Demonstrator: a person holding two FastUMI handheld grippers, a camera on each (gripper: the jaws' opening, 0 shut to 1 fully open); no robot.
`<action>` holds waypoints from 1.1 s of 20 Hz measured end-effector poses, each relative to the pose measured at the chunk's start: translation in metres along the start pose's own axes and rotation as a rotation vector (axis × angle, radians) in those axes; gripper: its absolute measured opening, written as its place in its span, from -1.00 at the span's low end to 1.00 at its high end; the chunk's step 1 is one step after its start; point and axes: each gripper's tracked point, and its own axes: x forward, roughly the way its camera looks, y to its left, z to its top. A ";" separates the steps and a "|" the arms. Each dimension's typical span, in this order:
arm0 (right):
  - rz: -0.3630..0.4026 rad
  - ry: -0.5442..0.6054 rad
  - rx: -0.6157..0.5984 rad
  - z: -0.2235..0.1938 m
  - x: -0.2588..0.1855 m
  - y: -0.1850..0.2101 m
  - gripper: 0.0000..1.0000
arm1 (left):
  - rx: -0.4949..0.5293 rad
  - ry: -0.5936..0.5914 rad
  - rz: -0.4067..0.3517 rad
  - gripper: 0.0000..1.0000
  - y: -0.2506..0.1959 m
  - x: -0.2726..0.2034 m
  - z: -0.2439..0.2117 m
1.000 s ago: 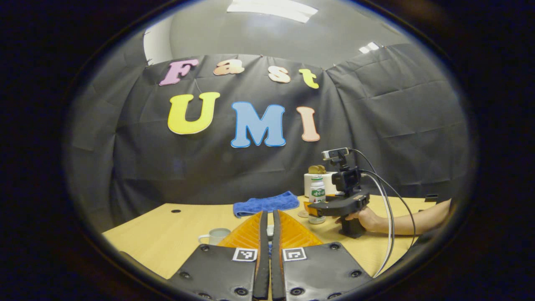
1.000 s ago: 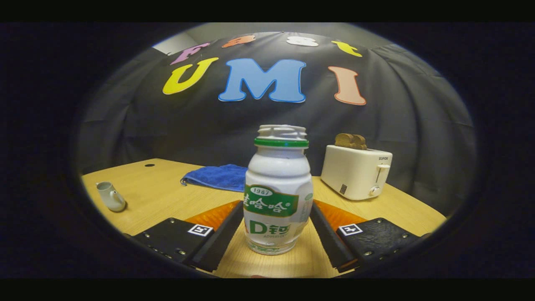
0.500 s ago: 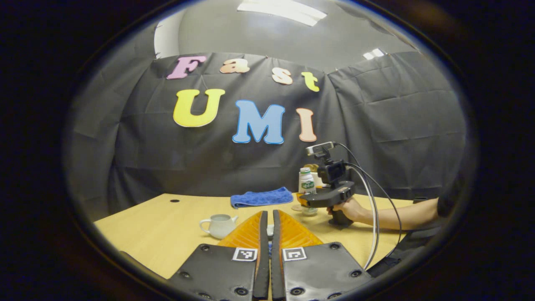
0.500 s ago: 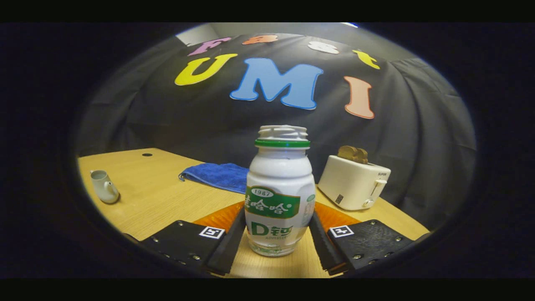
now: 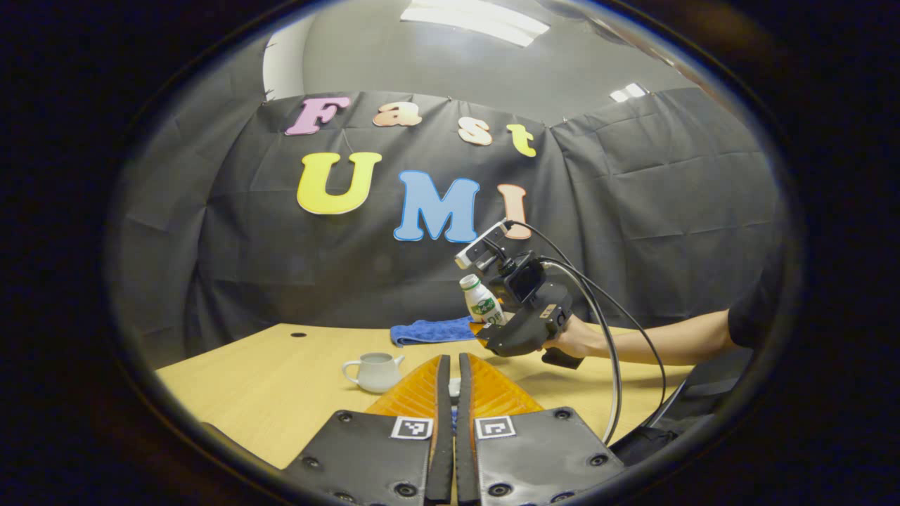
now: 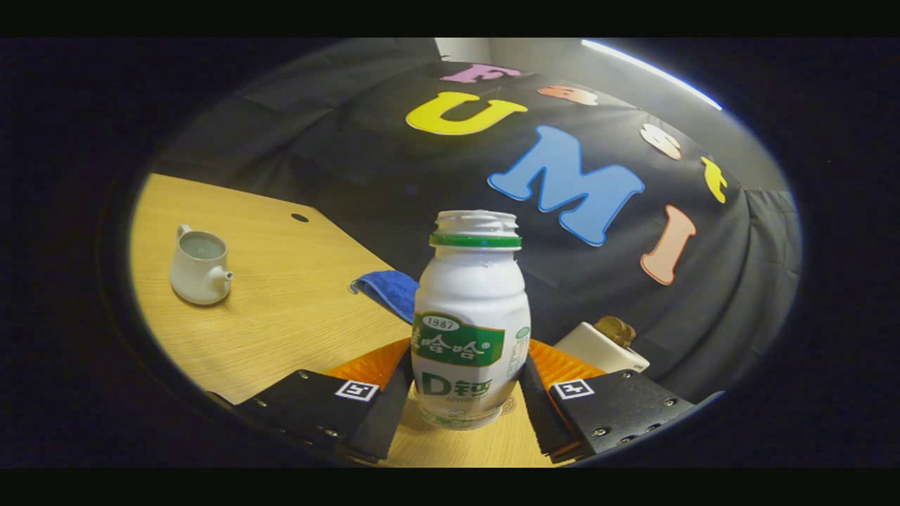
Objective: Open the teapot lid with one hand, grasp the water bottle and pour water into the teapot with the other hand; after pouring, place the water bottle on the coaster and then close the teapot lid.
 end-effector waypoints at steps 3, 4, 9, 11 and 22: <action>0.025 -0.012 -0.113 0.011 0.003 0.016 0.51 | -0.012 0.004 -0.003 -0.77 -0.001 -0.005 -0.002; 0.032 -0.015 -0.149 0.014 0.004 0.021 0.51 | -0.012 0.005 -0.004 -0.77 -0.002 -0.007 -0.004; 0.045 -0.041 -0.307 0.027 0.011 0.040 0.51 | 0.009 0.005 0.005 -0.77 -0.002 -0.019 -0.006; 0.050 -0.053 -0.346 0.031 0.013 0.047 0.51 | 0.005 -0.001 0.006 -0.77 -0.001 -0.021 -0.004; 0.055 -0.103 -0.554 0.046 0.016 0.074 0.51 | -0.001 0.007 0.015 -0.77 0.005 -0.023 -0.008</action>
